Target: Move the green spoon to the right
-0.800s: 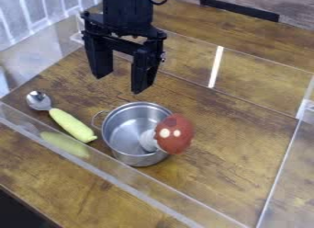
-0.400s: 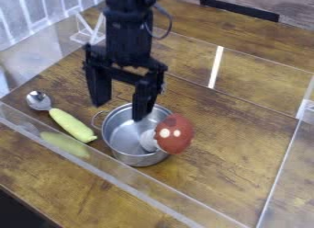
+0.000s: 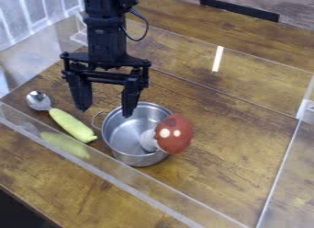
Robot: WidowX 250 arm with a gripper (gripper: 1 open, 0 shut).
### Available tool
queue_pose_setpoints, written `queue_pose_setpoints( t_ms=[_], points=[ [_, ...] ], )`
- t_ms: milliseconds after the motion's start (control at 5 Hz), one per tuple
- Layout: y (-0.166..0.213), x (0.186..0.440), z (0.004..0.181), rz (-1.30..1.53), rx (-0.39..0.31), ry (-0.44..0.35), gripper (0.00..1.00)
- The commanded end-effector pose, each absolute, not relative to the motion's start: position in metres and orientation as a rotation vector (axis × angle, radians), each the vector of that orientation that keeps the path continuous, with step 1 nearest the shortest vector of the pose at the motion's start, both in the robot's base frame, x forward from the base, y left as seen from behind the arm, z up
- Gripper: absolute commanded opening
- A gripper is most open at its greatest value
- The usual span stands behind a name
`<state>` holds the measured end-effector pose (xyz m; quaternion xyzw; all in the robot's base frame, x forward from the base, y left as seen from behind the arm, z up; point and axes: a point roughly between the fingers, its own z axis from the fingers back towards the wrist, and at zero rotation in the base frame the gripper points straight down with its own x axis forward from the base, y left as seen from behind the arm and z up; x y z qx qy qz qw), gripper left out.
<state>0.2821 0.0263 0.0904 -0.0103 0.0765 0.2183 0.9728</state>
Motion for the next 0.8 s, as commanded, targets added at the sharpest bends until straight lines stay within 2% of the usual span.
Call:
queue_pose_setpoints(
  t_ms=[0,400,600],
  points=[
    [0.034,0.286,0.098,0.561,-0.024,0.116,1.00],
    [0.047,0.285,0.063,0.856,-0.045,0.104,1.00],
    [0.059,0.285,0.066,0.899,-0.048,0.104,1.00]
  ],
)
